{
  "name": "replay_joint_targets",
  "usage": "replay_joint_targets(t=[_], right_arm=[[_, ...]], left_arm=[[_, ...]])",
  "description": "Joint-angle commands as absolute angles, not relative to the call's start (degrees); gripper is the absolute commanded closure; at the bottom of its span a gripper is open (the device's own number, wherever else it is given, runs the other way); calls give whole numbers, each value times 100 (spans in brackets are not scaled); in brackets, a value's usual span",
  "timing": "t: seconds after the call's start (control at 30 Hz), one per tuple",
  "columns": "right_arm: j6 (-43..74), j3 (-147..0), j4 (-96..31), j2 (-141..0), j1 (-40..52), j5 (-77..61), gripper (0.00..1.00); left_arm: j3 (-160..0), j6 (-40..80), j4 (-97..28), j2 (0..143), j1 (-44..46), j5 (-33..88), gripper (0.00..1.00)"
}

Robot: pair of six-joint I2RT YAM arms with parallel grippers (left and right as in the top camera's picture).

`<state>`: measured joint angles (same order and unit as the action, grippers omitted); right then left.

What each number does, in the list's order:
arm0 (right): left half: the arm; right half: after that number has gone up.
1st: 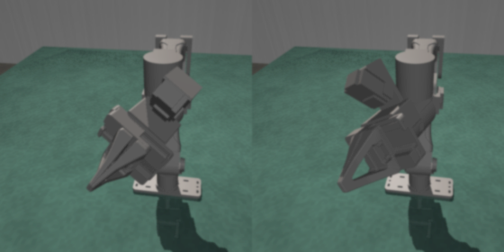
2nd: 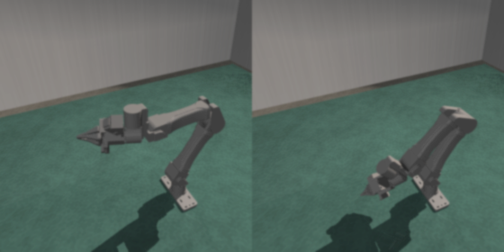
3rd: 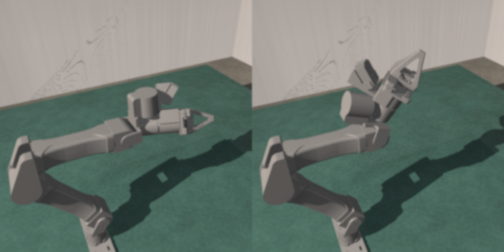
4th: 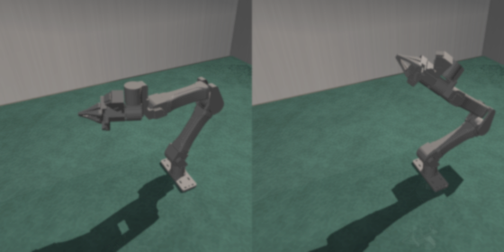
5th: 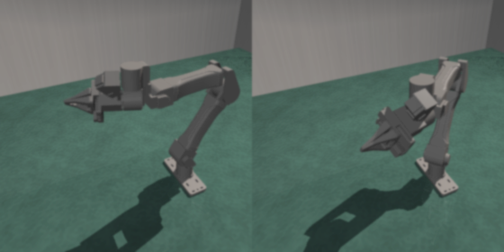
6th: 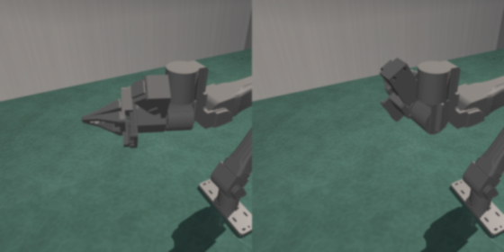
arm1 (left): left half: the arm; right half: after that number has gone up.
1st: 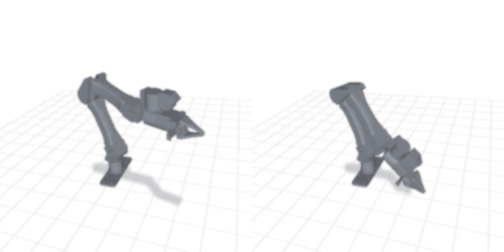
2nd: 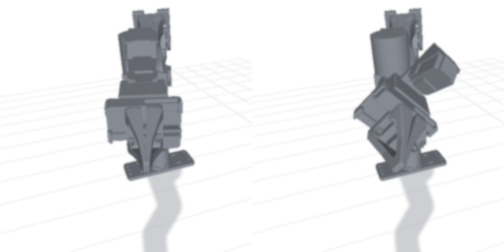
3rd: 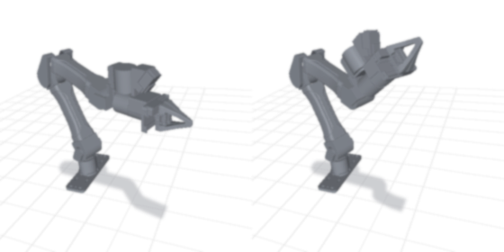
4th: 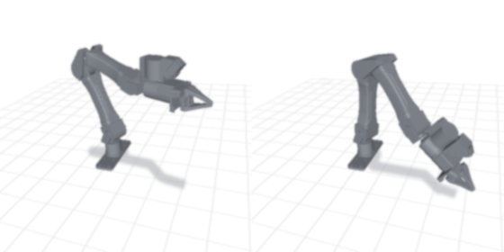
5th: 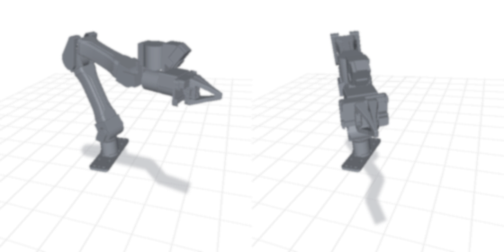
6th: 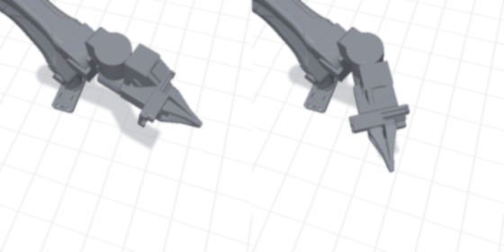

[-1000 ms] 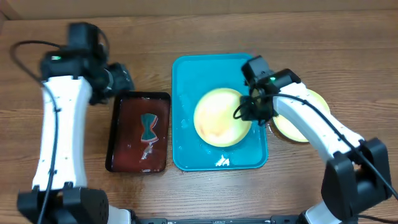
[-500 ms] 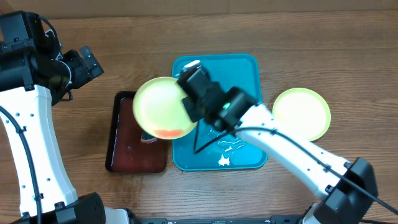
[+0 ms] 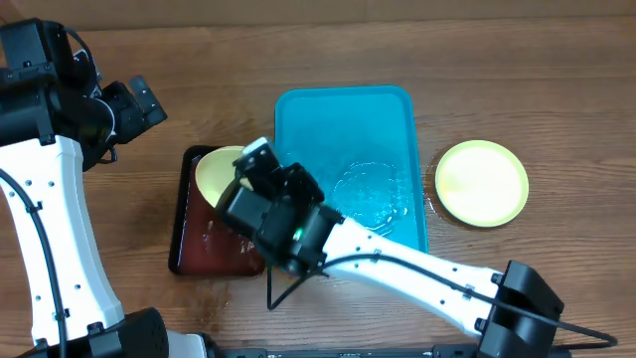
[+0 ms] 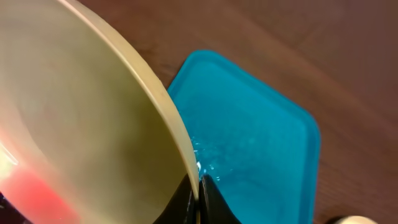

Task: Clean dirty plates on tray and stack at the side
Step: 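Lift the yellow plate with the right gripper and tip it over the black tray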

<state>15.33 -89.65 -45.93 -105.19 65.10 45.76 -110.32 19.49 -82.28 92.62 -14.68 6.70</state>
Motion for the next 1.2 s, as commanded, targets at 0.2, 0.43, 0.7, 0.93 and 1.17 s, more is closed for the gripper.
replay_joint_targets(t=[0.2,0.43,0.7,0.93,1.17], right_arm=[[1647,-9074,-4552,-10449,7094,6539,96],[1649,-9074,-4521,-10449,7413,7109,96],[1647,-9074,-4501,-10449,7467,7109,96],[1649,-9074,-4458,-10449,7467,7107,96],[1647,-9074,-4458,-10449,7461,7107,96]], left_arm=[[-11148,1927,-8226,9214,-1466,707,0],[-11148,1927,-8228,9214,-1466,707,0],[-11148,1927,-8226,9214,-1466,707,0],[-11148,1927,-8226,9214,-1466,707,0],[-11148,1927,-8226,9214,-1466,707,0]])
